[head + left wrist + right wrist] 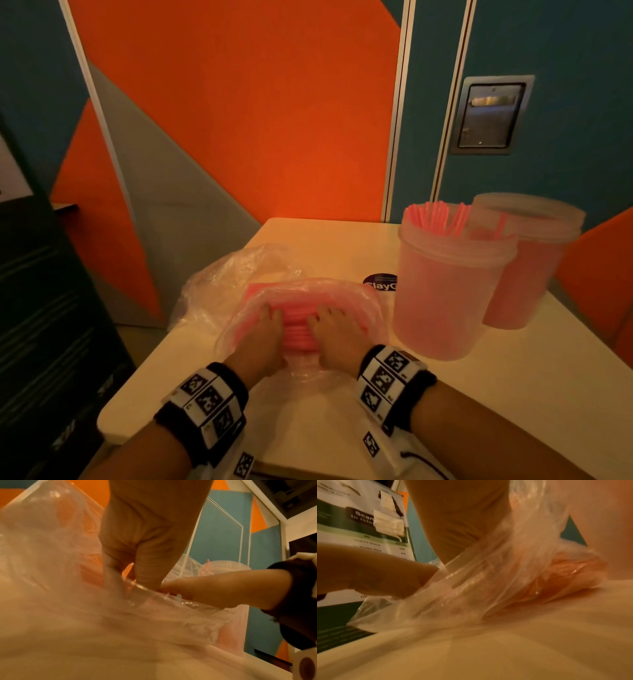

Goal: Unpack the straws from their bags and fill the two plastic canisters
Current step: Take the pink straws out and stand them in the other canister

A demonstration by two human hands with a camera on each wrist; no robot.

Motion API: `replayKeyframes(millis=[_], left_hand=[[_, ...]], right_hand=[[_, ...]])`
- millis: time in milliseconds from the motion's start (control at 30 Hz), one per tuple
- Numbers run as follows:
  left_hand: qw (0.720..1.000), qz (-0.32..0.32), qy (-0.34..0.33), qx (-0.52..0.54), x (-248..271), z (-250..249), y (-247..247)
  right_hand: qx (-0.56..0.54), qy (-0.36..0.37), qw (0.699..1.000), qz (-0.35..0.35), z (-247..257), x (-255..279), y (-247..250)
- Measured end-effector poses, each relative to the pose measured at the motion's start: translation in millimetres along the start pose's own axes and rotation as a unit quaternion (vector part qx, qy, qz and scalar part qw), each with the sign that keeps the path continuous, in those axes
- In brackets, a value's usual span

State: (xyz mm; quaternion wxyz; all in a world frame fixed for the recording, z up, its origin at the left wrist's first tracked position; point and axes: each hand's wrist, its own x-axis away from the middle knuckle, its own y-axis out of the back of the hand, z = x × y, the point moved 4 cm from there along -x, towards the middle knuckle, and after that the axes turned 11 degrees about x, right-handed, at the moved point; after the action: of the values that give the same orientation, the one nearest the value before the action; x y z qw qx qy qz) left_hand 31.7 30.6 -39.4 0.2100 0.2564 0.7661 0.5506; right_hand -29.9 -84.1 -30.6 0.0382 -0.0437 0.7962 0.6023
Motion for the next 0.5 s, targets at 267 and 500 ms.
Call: replayKeyframes(millis=[267, 500], left_hand=[[0.999, -0.016, -0.022, 0.044, 4, -7, 8], [0.962, -0.115, 0.003, 0.247, 9, 5, 44]], right_hand=[[-0.018, 0.057, 0.998, 0.032, 22, -12, 0], [-0.165, 0.042, 0.982, 0.076, -4, -9, -11]])
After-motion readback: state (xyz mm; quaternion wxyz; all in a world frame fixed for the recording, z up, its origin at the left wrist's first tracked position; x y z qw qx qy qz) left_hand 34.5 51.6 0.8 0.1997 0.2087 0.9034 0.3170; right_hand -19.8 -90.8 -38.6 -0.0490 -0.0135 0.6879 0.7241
